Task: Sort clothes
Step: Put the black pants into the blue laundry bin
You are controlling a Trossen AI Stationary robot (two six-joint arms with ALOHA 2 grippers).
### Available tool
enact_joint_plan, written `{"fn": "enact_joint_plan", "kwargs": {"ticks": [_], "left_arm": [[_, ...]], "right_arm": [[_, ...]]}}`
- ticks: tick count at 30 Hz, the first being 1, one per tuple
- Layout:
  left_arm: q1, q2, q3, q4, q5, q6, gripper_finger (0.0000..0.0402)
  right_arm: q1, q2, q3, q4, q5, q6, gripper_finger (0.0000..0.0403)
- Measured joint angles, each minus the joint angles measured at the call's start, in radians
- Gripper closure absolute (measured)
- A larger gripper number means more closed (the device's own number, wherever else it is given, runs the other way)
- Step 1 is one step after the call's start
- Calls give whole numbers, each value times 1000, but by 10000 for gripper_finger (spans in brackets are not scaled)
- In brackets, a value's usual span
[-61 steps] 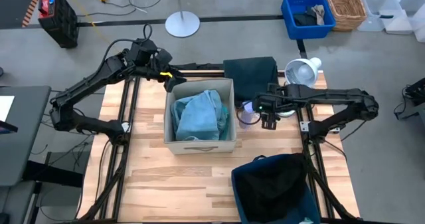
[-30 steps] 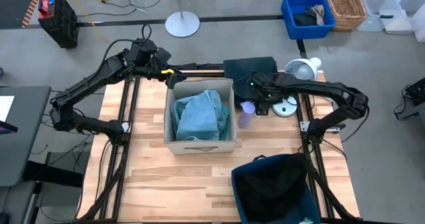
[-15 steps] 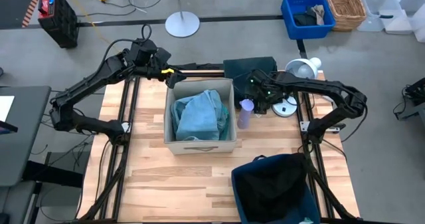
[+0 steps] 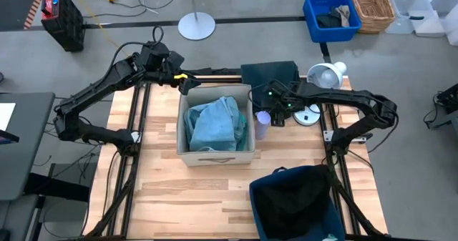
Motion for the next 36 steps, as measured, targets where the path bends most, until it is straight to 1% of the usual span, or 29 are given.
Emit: {"fn": "enact_joint_plan", "kwargs": {"ticks": [4, 7, 12, 17, 20, 27, 33, 36], "left_arm": [[0, 0, 0, 0, 0, 0, 182], [0, 0, 0, 0, 0, 0, 182], [0, 0, 0, 0, 0, 0, 182], [0, 0, 0, 0, 1, -2, 182], [0, 0, 0, -1, 1, -8, 182], [0, 0, 0, -2, 1, -10, 182], [0, 0, 0, -7, 1, -11, 182], [0, 0, 0, -7, 1, -11, 182]], "right_arm": [[-21, -51, 1, -4, 20, -5, 112], [-44, -55, 3, -18, 34, -28, 112], [-66, 16, 2, -61, 40, -46, 112], [-84, 74, 2, -24, 50, -47, 112], [-85, 99, 3, -7, 83, -50, 112], [-110, 173, 3, -2, 85, -43, 112], [-135, 164, 5, 30, 85, -20, 112], [-150, 165, 5, 24, 66, -12, 112]]}}
